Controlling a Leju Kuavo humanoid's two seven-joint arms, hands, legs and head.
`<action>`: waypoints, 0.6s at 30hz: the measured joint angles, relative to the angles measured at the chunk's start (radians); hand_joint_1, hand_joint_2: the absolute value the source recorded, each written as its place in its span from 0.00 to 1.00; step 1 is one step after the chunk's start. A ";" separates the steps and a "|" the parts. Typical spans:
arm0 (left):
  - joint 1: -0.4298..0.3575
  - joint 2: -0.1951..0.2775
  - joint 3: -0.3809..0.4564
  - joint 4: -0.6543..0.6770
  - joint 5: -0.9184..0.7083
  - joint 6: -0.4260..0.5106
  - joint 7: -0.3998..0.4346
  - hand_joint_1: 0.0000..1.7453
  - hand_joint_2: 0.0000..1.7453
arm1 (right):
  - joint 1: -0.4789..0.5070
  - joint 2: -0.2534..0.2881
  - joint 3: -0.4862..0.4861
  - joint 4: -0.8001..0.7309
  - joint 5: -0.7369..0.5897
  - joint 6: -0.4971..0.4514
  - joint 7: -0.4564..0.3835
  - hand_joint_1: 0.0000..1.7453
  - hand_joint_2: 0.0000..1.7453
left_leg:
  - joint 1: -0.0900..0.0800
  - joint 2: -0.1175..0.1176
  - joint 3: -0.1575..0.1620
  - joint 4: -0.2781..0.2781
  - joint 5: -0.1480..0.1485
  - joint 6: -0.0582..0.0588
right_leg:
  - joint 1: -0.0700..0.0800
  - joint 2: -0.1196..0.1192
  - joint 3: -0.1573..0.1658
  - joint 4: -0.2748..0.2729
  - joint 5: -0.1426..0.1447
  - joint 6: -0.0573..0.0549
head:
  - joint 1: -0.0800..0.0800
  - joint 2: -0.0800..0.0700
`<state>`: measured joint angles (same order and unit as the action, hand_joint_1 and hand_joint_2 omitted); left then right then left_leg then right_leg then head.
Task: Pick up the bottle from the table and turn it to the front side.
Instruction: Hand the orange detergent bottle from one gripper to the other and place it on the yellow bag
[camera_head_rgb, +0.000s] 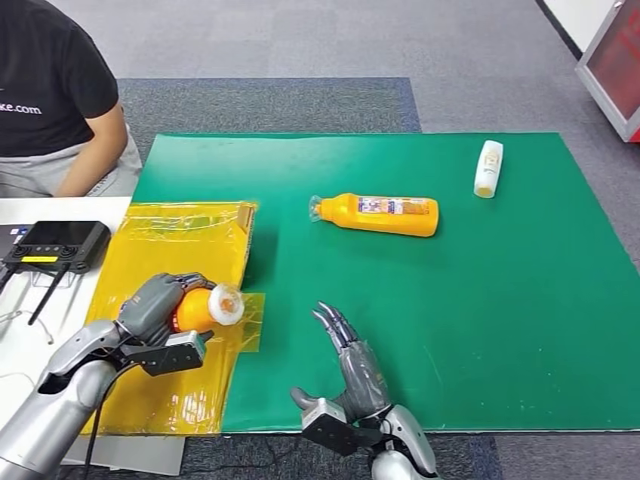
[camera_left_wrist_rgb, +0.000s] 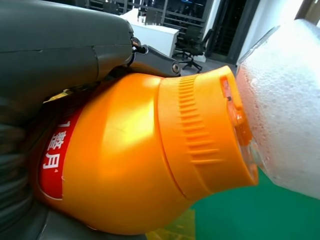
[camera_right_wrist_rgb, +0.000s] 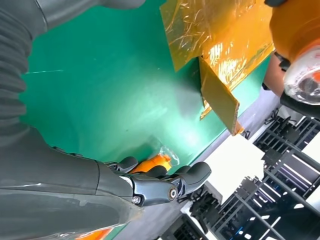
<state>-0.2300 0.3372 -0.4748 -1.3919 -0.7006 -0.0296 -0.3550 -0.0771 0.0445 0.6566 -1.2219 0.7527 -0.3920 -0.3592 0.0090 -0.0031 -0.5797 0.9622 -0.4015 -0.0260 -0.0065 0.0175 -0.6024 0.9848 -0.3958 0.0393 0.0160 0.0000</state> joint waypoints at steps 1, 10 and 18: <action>0.000 -0.001 -0.002 0.002 -0.002 0.004 -0.003 0.76 1.00 | 0.000 0.000 0.000 0.000 0.000 0.003 0.000 0.00 1.00 | 0.000 0.000 0.000 0.000 0.000 0.000 | 0.000 0.000 0.000 0.000 0.000 0.000 | 0.000 0.000; -0.001 -0.066 -0.032 0.037 0.000 0.075 -0.046 0.91 1.00 | -0.012 0.006 0.001 0.000 -0.010 0.023 -0.003 0.00 1.00 | 0.000 0.000 -0.001 0.000 0.000 0.000 | 0.000 -0.001 -0.001 0.000 0.000 0.000 | 0.000 0.000; -0.014 -0.122 -0.051 0.056 0.022 0.083 -0.046 0.75 1.00 | -0.015 0.007 0.004 0.000 -0.025 0.024 -0.003 0.00 1.00 | 0.000 0.000 -0.001 0.000 0.000 0.000 | -0.001 -0.001 -0.001 0.000 0.000 0.000 | 0.000 0.000</action>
<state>-0.2440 0.2150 -0.5262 -1.3355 -0.6789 0.0537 -0.4007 -0.0919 0.0519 0.6607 -1.2214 0.7279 -0.3678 -0.3620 0.0089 -0.0034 -0.5808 0.9623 -0.4016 -0.0259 -0.0072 0.0167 -0.6033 0.9847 -0.3958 0.0393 0.0159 0.0000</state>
